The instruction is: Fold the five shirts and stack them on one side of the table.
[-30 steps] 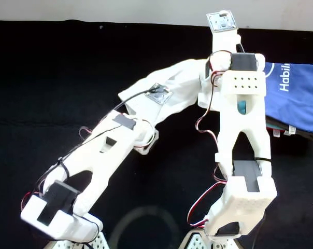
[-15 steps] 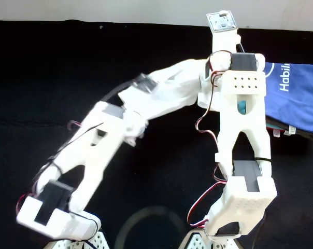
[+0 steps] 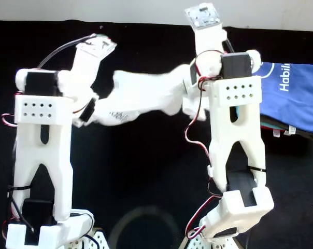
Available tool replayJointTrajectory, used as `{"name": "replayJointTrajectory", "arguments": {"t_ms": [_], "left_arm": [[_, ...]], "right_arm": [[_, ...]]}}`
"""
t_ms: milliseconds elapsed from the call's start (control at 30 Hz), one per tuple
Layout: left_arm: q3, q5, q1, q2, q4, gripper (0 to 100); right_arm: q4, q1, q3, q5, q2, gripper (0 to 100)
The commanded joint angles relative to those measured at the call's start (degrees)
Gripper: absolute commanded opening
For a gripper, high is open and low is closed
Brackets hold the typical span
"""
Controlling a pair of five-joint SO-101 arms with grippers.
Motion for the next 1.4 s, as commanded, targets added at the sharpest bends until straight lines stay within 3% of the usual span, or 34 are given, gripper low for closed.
{"name": "replayJointTrajectory", "arguments": {"t_ms": [0,133,367,500,733,900,1200,1367], "left_arm": [[1.8,-1.1,-2.6,-2.2,1.3,1],[6.6,-1.1,-2.9,-2.2,1.3,1],[12.6,-1.1,-3.0,-2.2,1.2,1],[14.7,-1.1,-2.9,-2.2,-0.4,1],[18.8,-1.1,-3.1,-2.2,-5.5,1],[19.4,-1.1,-5.2,-2.4,-5.2,1],[18.9,-1.1,-12.4,-2.3,-5.3,1],[18.9,-1.1,-12.6,-2.2,-5.3,1]], "right_arm": [[0.8,0.0,5.2,-3.4,-5.0,0.7],[-1.5,-0.9,18.1,-3.6,-9.5,0.7],[-18.8,-0.7,55.7,-3.3,-25.5,0.7],[-27.6,1.0,67.7,0.1,-31.1,1.3],[-41.0,4.6,64.6,1.1,-28.4,3.9],[-36.0,4.9,56.6,1.0,-21.3,29.3],[-29.5,10.2,45.8,1.0,-21.0,27.3],[-29.1,12.8,45.5,1.1,-21.3,27.3]]}}
